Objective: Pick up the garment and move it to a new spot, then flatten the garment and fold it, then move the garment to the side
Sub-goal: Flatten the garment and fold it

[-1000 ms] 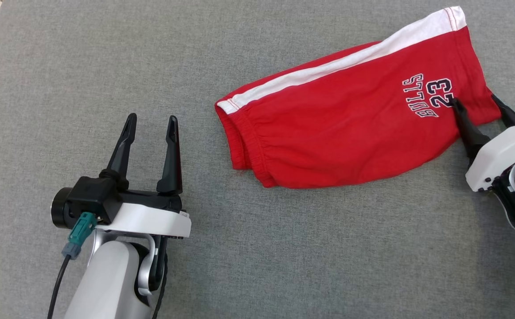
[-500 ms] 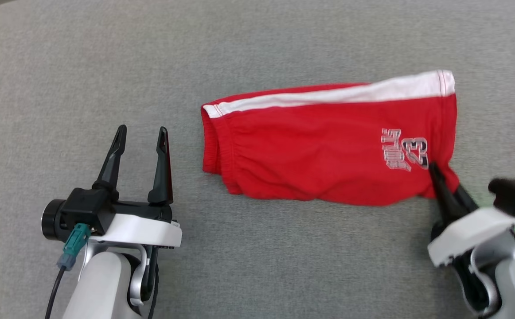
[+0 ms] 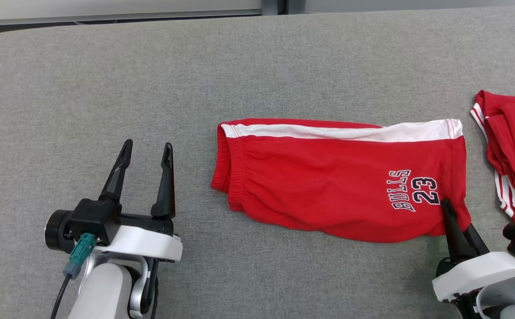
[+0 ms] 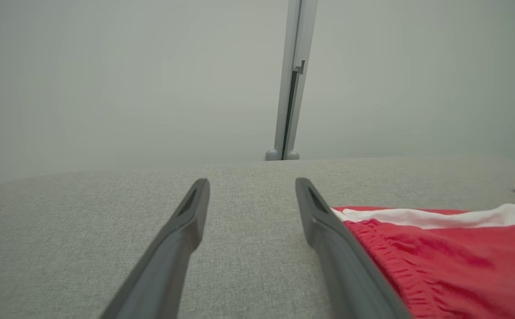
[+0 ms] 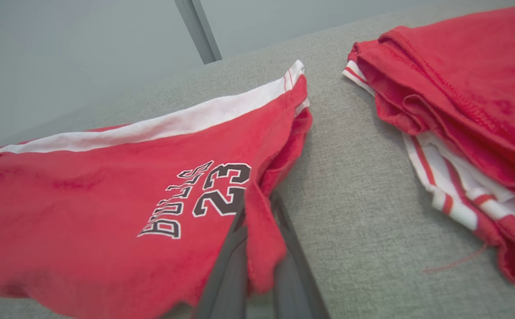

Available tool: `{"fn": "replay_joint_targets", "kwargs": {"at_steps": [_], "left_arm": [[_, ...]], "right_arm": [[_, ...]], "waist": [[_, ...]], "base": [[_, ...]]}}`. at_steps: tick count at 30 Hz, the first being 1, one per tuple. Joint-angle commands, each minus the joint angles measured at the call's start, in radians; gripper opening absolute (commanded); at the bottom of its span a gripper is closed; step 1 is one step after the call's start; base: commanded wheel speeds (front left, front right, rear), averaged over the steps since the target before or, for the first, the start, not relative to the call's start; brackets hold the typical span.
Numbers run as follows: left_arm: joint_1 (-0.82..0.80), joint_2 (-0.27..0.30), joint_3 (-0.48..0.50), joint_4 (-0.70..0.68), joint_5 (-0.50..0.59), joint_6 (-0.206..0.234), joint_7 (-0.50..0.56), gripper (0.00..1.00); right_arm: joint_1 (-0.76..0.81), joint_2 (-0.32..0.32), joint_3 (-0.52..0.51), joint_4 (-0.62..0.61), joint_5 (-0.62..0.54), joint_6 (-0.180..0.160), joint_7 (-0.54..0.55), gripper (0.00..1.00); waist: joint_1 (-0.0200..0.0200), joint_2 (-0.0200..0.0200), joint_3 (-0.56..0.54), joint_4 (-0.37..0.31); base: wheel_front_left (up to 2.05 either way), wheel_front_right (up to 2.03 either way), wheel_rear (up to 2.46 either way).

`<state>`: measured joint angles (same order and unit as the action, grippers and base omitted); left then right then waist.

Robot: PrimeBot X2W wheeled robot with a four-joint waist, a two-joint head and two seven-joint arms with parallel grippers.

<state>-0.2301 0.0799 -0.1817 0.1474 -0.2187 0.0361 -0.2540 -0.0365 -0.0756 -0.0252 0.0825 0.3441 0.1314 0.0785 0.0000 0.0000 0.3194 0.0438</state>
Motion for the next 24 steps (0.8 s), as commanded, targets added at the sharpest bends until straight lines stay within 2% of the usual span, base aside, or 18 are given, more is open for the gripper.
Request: {"fn": "replay_joint_targets", "kwargs": {"at_steps": [1, 7, 12, 19, 24], "left_arm": [[0.001, 0.004, -0.003, 0.003, 0.001, -0.004, 0.003, 1.0], [-0.012, -0.004, -0.025, 0.005, -0.005, 0.001, 0.001, 1.0], [-0.019, -0.009, -0.039, 0.012, -0.013, 0.004, -0.002, 1.0], [-0.028, -0.014, -0.06, 0.022, -0.028, 0.009, -0.007, 1.0], [-0.027, -0.018, -0.069, 0.022, -0.035, 0.013, -0.009, 1.0]], "right_arm": [[0.01, 0.001, -0.008, -0.007, 0.005, -0.001, 0.002, 0.0], [-0.06, -0.017, 0.048, -0.057, -0.025, -0.001, 0.019, 0.0], [-0.186, -0.015, 0.223, -0.084, -0.027, -0.001, 0.042, 0.0], [-0.286, 0.012, 0.51, 0.021, 0.062, -0.001, 0.045, 0.0], [-0.303, 0.017, 0.601, 0.11, 0.093, -0.001, 0.029, 0.0]], "waist": [[0.0, 0.0, -0.003, 0.005], [0.0, 0.0, -0.01, 0.032], [0.0, 0.0, -0.022, 0.061], [0.0, 0.0, -0.029, 0.114], [0.0, 0.0, -0.016, 0.127]], "base": [[0.0, 0.0, 0.0], [0.0, 0.0, 0.0], [0.0, 0.0, 0.0], [0.0, 0.0, 0.0], [0.0, 0.0, 0.0]]}}
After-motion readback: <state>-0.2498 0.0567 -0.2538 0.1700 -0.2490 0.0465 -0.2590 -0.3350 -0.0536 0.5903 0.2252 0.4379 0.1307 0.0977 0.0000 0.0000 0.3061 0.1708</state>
